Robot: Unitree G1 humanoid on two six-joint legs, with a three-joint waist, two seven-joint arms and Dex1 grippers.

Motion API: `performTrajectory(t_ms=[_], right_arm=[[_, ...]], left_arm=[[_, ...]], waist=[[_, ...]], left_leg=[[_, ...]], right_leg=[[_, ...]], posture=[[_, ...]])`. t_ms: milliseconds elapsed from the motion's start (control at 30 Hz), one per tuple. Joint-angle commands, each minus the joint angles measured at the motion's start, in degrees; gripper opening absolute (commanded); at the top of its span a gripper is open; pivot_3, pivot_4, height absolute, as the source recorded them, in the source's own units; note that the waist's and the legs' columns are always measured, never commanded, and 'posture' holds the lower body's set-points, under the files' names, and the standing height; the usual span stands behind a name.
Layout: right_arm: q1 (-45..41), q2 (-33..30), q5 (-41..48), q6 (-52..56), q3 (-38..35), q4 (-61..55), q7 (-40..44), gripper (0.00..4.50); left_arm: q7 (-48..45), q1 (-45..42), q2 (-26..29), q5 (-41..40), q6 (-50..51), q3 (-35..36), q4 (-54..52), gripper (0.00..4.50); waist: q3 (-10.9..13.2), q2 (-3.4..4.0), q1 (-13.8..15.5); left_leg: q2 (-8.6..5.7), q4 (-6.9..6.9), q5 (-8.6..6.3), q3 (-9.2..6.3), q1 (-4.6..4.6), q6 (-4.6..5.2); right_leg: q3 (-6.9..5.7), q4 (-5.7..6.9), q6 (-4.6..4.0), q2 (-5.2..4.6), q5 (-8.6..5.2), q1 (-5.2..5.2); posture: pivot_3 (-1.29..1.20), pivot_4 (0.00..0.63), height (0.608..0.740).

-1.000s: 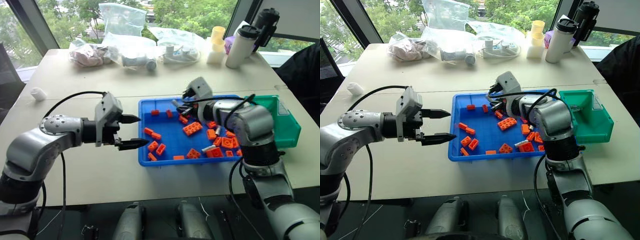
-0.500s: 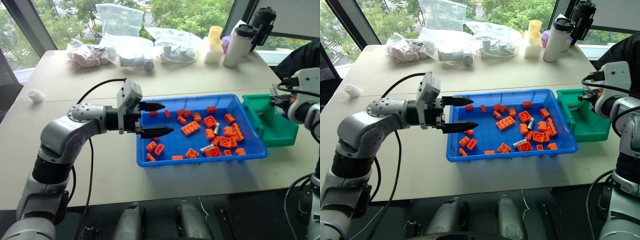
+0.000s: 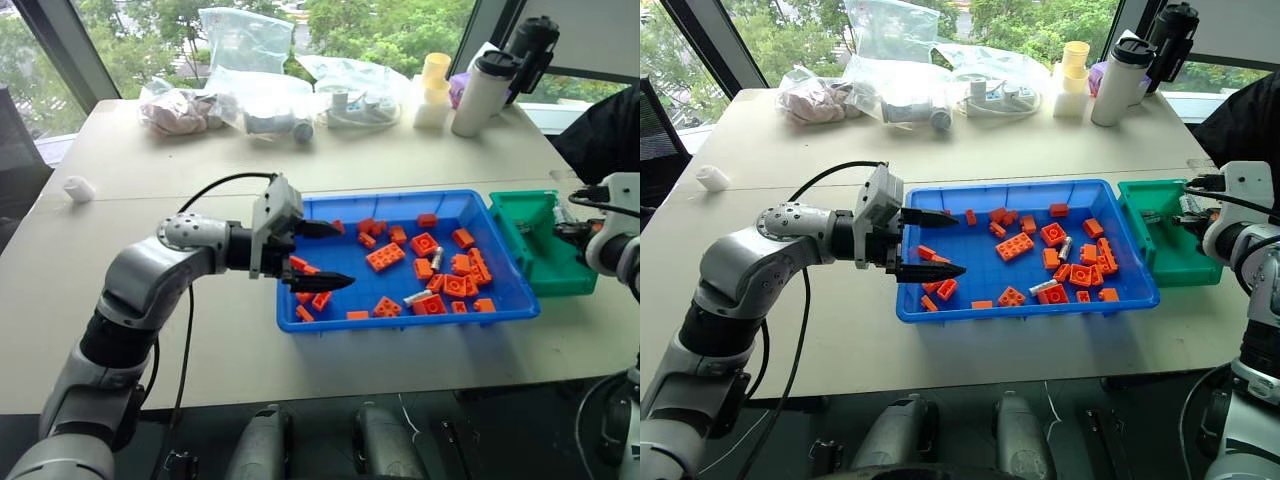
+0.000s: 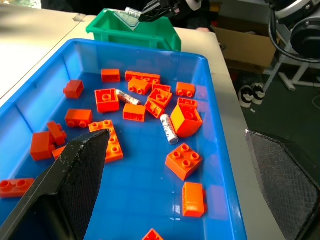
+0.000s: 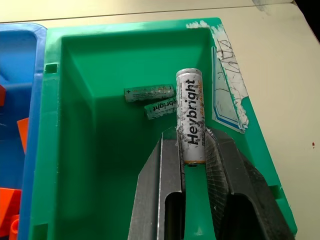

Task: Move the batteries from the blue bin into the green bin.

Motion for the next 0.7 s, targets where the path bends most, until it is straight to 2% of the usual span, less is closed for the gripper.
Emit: performTrajectory(t_ms=[33, 167, 267, 333, 533, 600, 700], right_arm=[[-0.97, -0.43, -0.44, -2.91, -0.47, 0.87, -1.03, 2.39], [-1.91, -1.18, -0.91, -5.09, -0.09, 2.36, -2.06, 4.48], [-2.48, -3.01, 0.83, -8.24, 0.96, 0.19, 1.74, 4.48], [-2.94, -5.25, 5.80, -8.45, 3.20, -4.48, 9.88, 4.48], [-1.93, -10.73, 14.16, -10.70, 11.14, -12.66, 26.80, 4.48], [-1.60, -13.61, 14.71, -13.15, 16.28, -13.72, 33.44, 4.48], [-3.38, -17.42, 9.94, -20.92, 27.33, -11.17, 42.53, 4.48]], left_arm=[[-0.61, -1.45, -0.08, 0.55, -1.04, 0.04, -0.73, 4.50], [-0.98, -1.20, 0.67, 1.06, -1.07, 0.84, -0.40, 4.50], [-1.54, -1.03, 1.89, 1.14, -0.91, 1.66, 0.00, 4.50], [-2.70, -0.84, 3.75, 0.57, -0.31, 2.45, 0.01, 4.50], [-6.19, -1.22, 7.93, 0.50, -0.10, 2.70, 0.66, 4.50], [-7.17, -1.34, 8.94, 0.40, -0.18, 2.53, 0.42, 4.50], [-7.42, -1.47, 9.30, 0.41, -0.21, 2.47, -0.10, 4.50]], waist=[[0.00, 0.00, -0.03], [0.00, 0.00, -0.06], [0.00, 0.01, -0.06], [0.04, 0.07, -0.09], [0.04, 0.07, -0.24], [0.05, 0.06, -0.02], [0.06, 0.04, 0.16]], left_leg=[[0.00, 0.00, 0.00, -0.01, 0.00, 0.00], [0.00, 0.00, 0.00, 0.00, 0.00, 0.00], [0.00, 0.00, 0.00, 0.00, 0.00, 0.00], [0.00, 0.00, 0.00, 0.00, 0.00, 0.00], [0.05, -0.01, 0.00, -0.05, 0.02, 0.01], [0.05, 0.01, 0.00, -0.05, 0.02, 0.01], [0.01, 0.06, 0.00, -0.06, 0.00, 0.01]], right_leg=[[0.00, 0.00, 0.00, 0.01, 0.00, 0.00], [0.00, 0.00, 0.00, 0.01, 0.00, 0.00], [0.00, 0.00, 0.00, 0.01, 0.00, 0.00], [0.00, 0.00, 0.00, 0.01, 0.00, 0.00], [-0.03, 0.00, 0.00, 0.06, 0.00, 0.00], [-0.04, -0.02, 0.00, 0.04, 0.00, 0.02], [-0.07, -0.05, 0.01, -0.02, -0.01, 0.06]], posture=[[0.00, 0.150, 0.740], [0.00, 0.150, 0.740], [0.00, 0.150, 0.740], [0.00, 0.150, 0.740], [0.00, 0.150, 0.740], [0.00, 0.150, 0.740], [0.00, 0.150, 0.740]])
